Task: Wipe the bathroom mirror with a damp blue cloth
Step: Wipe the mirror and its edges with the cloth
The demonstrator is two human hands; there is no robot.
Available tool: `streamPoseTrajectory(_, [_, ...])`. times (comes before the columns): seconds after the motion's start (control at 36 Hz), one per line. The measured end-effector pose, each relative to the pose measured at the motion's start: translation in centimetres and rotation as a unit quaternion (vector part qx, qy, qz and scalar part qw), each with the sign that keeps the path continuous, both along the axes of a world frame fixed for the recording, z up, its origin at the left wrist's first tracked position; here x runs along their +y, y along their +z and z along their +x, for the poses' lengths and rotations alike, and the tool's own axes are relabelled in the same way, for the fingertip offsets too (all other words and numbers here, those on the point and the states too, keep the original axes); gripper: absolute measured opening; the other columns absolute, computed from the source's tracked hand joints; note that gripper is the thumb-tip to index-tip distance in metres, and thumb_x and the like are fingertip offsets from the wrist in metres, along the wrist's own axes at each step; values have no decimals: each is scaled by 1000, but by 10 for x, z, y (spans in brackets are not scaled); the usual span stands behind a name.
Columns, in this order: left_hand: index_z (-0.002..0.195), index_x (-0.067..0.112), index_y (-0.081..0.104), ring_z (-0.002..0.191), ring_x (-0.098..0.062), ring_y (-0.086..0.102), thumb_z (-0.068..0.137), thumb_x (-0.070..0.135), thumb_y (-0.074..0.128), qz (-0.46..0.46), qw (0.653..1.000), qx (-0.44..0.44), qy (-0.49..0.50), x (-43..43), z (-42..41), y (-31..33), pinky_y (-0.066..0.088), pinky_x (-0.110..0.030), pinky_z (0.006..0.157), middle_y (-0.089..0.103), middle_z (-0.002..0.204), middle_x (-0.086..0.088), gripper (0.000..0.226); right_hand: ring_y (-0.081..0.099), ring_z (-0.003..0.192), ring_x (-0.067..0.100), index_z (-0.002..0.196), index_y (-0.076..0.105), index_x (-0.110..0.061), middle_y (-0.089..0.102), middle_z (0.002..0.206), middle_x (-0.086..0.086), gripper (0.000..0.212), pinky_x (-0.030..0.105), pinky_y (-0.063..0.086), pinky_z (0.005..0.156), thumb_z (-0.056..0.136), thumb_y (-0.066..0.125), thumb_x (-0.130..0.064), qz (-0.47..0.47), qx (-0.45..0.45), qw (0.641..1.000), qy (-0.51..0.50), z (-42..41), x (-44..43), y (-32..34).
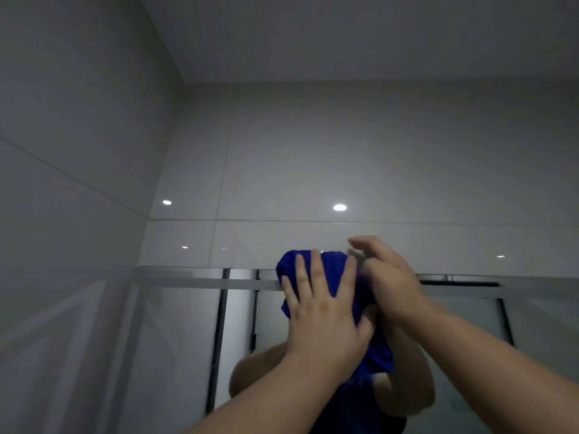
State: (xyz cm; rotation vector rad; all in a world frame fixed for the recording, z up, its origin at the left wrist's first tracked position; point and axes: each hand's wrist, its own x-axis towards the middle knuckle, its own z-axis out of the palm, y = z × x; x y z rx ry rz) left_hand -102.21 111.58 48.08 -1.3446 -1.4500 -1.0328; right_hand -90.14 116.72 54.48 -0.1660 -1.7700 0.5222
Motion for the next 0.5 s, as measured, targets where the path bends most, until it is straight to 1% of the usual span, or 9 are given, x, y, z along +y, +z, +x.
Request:
streamPoseTrajectory(0.03, [165, 47, 1, 161, -49, -8, 94, 68, 34, -6, 1000, -3, 28, 4, 3, 4, -3, -72, 125, 0, 176, -21, 82, 64, 110, -2, 124, 66, -31, 66, 122, -9, 43, 21, 51, 93, 86, 48, -25, 40, 21, 996, -83, 4, 8, -6])
streamPoseTrajectory(0.06, [165, 46, 9, 160, -52, -2, 94, 69, 34, -11, 999, -11, 46, 7, 5, 8, -1, -75, 123, 7, 174, -24, 78, 63, 108, 9, 122, 66, -25, 65, 116, -6, 38, 32, 51, 93, 91, 46, -25, 93, 31, 979, -177, 9, 18, -13])
streamPoseTrajectory(0.11, [161, 44, 25, 156, -55, 15, 95, 70, 37, -6, 998, -17, 64, 12, 8, 10, 9, -79, 120, 24, 170, -25, 72, 61, 95, 25, 111, 67, -15, 64, 101, 1, 28, 45, 48, 88, 93, 46, -20, 212, 23, 916, -340, 16, 41, -27])
streamPoseTrajectory(0.14, [159, 43, 31, 154, -55, 22, 95, 70, 39, 4, 998, -10, 70, 13, 7, 11, 13, -80, 120, 30, 166, -24, 70, 59, 90, 29, 106, 66, -12, 62, 95, 3, 24, 47, 45, 86, 92, 47, -20, 252, 14, 889, -382, 17, 49, -32])
streamPoseTrajectory(0.17, [156, 44, 35, 151, -53, 28, 94, 69, 42, 14, 997, 2, 73, 13, 2, 11, 17, -79, 119, 35, 163, -22, 68, 57, 86, 31, 102, 65, -12, 60, 91, 4, 22, 47, 43, 84, 92, 47, -22, 269, 8, 876, -400, 17, 53, -34])
streamPoseTrajectory(0.28, [150, 46, 39, 143, -40, 39, 94, 68, 46, 54, 995, 28, 81, -9, -35, 19, 20, -70, 124, 46, 151, -11, 61, 49, 82, 24, 99, 56, -21, 53, 87, -1, 15, 45, 40, 84, 95, 43, -28, 253, 13, 880, -401, 12, 53, -32])
streamPoseTrajectory(0.33, [151, 44, 39, 141, -34, 42, 95, 67, 45, 62, 994, 13, 88, -27, -60, 21, 22, -64, 126, 49, 148, -8, 61, 46, 82, 23, 99, 55, -22, 51, 87, 0, 16, 45, 40, 83, 95, 42, -30, 252, 3, 879, -405, 11, 53, -31])
streamPoseTrajectory(0.42, [153, 40, 38, 140, -32, 43, 97, 64, 43, 72, 992, -26, 104, -60, -109, 18, 26, -59, 126, 51, 147, -6, 60, 44, 81, 24, 99, 55, -21, 51, 86, 2, 17, 44, 37, 81, 94, 41, -29, 257, 7, 878, -404, 8, 53, -34])
streamPoseTrajectory(0.5, [151, 36, 40, 136, -30, 45, 98, 57, 47, 93, 986, -70, 123, -91, -161, 15, 37, -57, 119, 52, 143, -5, 57, 44, 81, 25, 97, 54, -20, 50, 84, 1, 16, 45, 39, 81, 95, 41, -30, 253, 6, 877, -409, 4, 55, -34])
